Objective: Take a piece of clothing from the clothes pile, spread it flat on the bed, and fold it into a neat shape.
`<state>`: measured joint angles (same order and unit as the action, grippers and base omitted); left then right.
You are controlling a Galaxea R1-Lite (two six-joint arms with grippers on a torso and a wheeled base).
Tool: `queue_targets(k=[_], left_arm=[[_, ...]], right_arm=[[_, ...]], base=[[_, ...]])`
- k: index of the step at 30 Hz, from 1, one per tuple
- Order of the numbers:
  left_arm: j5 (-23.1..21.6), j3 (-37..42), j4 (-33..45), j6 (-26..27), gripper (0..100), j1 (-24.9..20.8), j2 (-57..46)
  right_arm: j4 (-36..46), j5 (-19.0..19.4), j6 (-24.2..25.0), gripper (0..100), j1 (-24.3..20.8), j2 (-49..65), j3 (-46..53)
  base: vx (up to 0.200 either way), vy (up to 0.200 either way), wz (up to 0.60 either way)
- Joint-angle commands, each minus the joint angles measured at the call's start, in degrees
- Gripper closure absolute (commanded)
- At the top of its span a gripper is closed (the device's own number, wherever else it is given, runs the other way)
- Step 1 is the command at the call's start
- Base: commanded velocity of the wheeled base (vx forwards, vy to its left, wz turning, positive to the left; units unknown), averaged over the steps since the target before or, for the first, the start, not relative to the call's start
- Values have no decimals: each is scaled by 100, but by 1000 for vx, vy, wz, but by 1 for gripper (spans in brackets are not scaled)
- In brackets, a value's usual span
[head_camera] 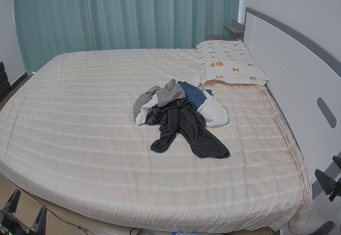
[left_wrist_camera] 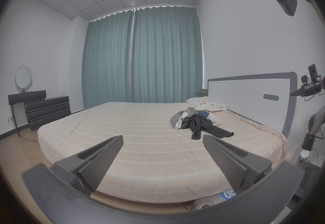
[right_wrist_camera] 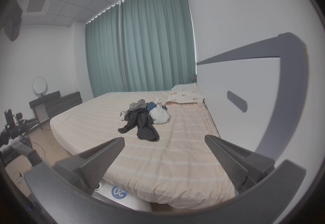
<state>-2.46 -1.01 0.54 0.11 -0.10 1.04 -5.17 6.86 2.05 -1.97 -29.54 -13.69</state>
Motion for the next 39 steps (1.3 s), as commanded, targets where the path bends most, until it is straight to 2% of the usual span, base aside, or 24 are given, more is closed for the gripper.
queue_targets(k=[1,2,3,7,8,9,10,12,15,19,26,34,39], left_arm=[[0,84,-1,-2,0,1,-33],[0,84,-1,-2,0,1,-33],[0,84,-1,-2,0,1,-33],[0,84,-1,-2,0,1,-33],[0,84,-1,-2,0,1,-33],[0,84,-1,7,0,1,-33],[0,84,-1,7,0,1,-33],[0,84,-1,-2,0,1,-33],[0,84,-1,7,0,1,-33],[0,84,-1,7,0,1,-33],[0,84,-1,-2,0,1,-33],[0,84,-1,7,0,1,-33],[0,84,-1,-2,0,1,-33]], right_arm=[[-2129,-1,613,0,-919,-5053,-652],[-2164,-10,639,0,-936,-5123,-670],[-2586,-159,929,0,-1077,-6046,-986],[-3236,-414,1641,0,-1253,-7619,-1707],[-3254,-414,1667,0,-1253,-7672,-1742],[-3447,-546,1966,0,-1314,-8270,-2147],[-3447,-546,1966,0,-1314,-8270,-2147],[-3429,-721,2186,0,-1341,-8911,-2806],[-3385,-792,2388,0,-1332,-9571,-3474],[-3262,-809,2590,0,-1332,-10063,-4027],[-2638,-818,3302,0,-1455,-11100,-5363],[-2524,-959,3680,0,-1534,-11698,-6023],[-2392,-1003,3689,0,-1543,-11829,-6295]], base=[[0,0,0],[0,0,0],[0,0,0],[0,0,0],[0,0,0],[0,0,0],[0,0,0],[0,0,0],[0,0,0],[0,0,0],[0,0,0],[0,0,0],[0,0,0]])
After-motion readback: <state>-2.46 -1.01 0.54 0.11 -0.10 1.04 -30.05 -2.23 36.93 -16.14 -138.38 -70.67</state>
